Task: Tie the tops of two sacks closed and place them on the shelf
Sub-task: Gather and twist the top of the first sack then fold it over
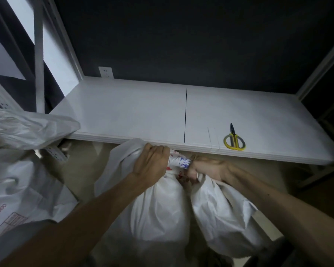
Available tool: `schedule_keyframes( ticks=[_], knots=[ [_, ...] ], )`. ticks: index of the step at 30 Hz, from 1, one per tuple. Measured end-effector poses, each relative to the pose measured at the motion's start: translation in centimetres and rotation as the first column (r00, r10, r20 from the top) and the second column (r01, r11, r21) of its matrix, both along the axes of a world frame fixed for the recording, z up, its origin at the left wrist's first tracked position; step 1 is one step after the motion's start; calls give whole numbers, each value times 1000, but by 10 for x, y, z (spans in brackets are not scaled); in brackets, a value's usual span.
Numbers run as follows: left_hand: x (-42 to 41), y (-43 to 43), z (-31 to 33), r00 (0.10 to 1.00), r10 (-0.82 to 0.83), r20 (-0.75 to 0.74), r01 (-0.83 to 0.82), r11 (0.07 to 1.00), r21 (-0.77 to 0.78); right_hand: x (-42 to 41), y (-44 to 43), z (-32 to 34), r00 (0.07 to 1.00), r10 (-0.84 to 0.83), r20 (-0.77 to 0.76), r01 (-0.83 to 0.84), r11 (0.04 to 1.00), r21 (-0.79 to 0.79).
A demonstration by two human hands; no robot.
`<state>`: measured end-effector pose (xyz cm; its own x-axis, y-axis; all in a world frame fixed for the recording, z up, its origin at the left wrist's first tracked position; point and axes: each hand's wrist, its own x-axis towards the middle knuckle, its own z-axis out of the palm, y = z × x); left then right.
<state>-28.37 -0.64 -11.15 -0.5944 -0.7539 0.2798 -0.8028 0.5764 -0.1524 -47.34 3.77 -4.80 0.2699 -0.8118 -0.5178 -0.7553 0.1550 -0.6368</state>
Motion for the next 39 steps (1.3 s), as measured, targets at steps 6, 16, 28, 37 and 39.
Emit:
schedule_keyframes(
  ticks=[6, 16, 28, 37, 39],
  knots=[
    [-14, -19, -4, 996, -51, -77, 61, 988, 142, -17, -32, -24, 999, 16, -30, -13, 995, 99],
    [-64, -34, 17, 877, -8, -481, 322, 752, 575, -66, -50, -44, 973, -220, 72, 209, 969, 129],
    [-74, -26, -17, 887, -368, -278, 407, 908, 99, -69, -51, -42, 987, -123, 107, 109, 985, 133],
    [-71, -35, -4, 925, -259, -280, 363, 822, 439, -72, -50, -44, 992, -68, 103, 51, 986, 159],
    [-70, -33, -5, 925, -290, -245, 368, 841, 396, -72, -50, -42, 992, -64, 109, 44, 984, 174]
  ],
)
